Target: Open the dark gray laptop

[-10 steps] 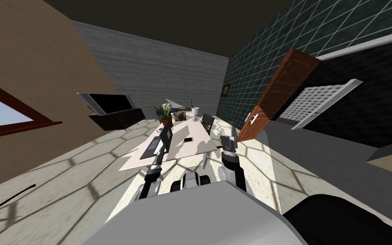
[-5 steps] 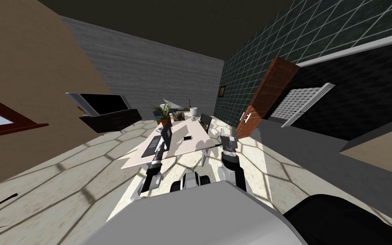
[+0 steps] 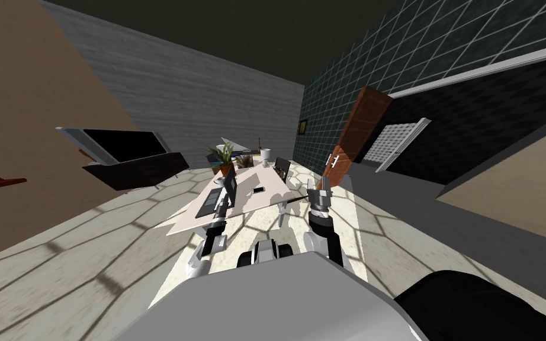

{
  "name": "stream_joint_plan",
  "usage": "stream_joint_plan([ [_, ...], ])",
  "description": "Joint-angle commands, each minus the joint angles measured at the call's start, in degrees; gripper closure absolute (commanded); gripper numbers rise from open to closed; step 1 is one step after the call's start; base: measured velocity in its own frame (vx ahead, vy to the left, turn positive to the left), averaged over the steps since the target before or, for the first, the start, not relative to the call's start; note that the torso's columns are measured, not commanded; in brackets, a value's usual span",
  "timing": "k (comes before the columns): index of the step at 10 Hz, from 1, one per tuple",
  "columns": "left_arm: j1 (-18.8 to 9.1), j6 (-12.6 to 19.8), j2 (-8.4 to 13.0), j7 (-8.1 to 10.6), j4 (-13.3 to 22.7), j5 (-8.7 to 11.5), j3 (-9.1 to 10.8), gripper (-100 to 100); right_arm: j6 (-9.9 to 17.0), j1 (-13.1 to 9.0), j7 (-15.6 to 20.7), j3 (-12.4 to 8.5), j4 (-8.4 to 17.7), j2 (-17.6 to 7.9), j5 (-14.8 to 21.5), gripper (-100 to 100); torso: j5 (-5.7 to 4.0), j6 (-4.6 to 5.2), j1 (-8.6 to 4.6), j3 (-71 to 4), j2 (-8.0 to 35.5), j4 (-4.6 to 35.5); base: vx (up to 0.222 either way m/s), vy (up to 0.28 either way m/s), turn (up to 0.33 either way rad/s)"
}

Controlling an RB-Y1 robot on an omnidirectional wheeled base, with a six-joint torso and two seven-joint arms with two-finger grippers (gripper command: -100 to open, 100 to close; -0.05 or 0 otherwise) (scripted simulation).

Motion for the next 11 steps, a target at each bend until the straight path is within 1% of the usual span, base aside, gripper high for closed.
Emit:
stream_joint_plan([
  [1,-3.6,-0.1,-0.2,-1.81,3.9,0.7,2.69,-100,0.0,0.0,0.0,0.0,0.0,0.0,0.0,0,-0.01,-0.02,-0.08,-0.1,-0.1,0.0,-0.075,0.032,-0.210],
  [2,-5.0,-0.1,-0.2,-1.81,5.3,0.7,2.69,-100,0.0,0.0,0.0,0.0,0.0,0.0,0.0,0,-0.01,0.10,-0.09,-0.1,-0.1,0.0,-0.093,0.034,-0.130],
  [3,-6.9,-0.1,-0.4,-3.46,6.9,1.3,4.99,-100,0.0,0.0,0.0,0.0,0.0,0.0,0.0,0,-0.01,0.04,-0.08,0.0,-0.1,0.0,-0.126,0.030,-0.187],
  [4,-8.9,-0.1,-0.4,-3.46,9.1,1.3,4.99,-100,0.0,0.0,0.0,0.0,0.0,0.0,0.0,0,-0.01,0.03,-0.05,0.0,0.0,0.0,-0.120,0.027,-0.133],
  [5,-11.0,-0.1,-0.7,-5.11,11.2,1.8,7.29,-100,0.0,0.0,0.0,0.0,0.0,0.0,0.0,0,-0.01,0.00,-0.04,0.0,0.0,0.0,-0.129,0.051,-0.224],
  [6,-12.8,-0.1,-0.7,-5.11,12.9,1.8,7.29,-100,0.0,0.0,0.0,0.0,0.0,0.0,0.0,0,0.01,0.02,0.03,0.0,0.0,0.0,-0.107,0.032,-0.135],
  [7,-14.5,-0.1,-1.0,-6.76,14.9,2.4,9.59,-100,0.0,0.0,0.0,0.0,0.0,0.0,0.0,0,-0.01,-0.02,-0.07,0.0,-0.1,0.0,-0.128,0.016,-0.211],
  [8,-16.6,-0.1,-1.0,-6.76,16.7,2.4,9.59,-100,0.0,0.0,0.0,0.0,0.0,0.0,0.0,0,-0.03,0.03,-0.12,0.0,0.0,0.0,-0.107,0.018,-0.101],
  [9,-18.3,-0.1,-1.3,-8.41,18.4,2.9,11.89,-100,0.0,0.0,0.0,0.0,0.0,0.0,0.0,0,-0.03,-0.02,-0.09,0.0,-0.1,0.0,-0.121,0.024,-0.208],
  [10,-20.2,-0.1,-1.3,-8.41,20.1,2.9,11.89,-100,0.0,0.0,0.0,0.0,0.0,0.0,0.0,0,-0.01,0.03,-0.06,0.0,0.0,0.0,-0.108,0.012,-0.125],
  [11,-20.5,-0.1,-1.3,-8.41,20.4,2.9,11.89,-100,0.0,0.0,0.0,0.0,0.0,0.0,0.0,0,-0.01,-0.01,-0.07,0.0,0.0,0.0,-0.051,0.000,0.011],
])
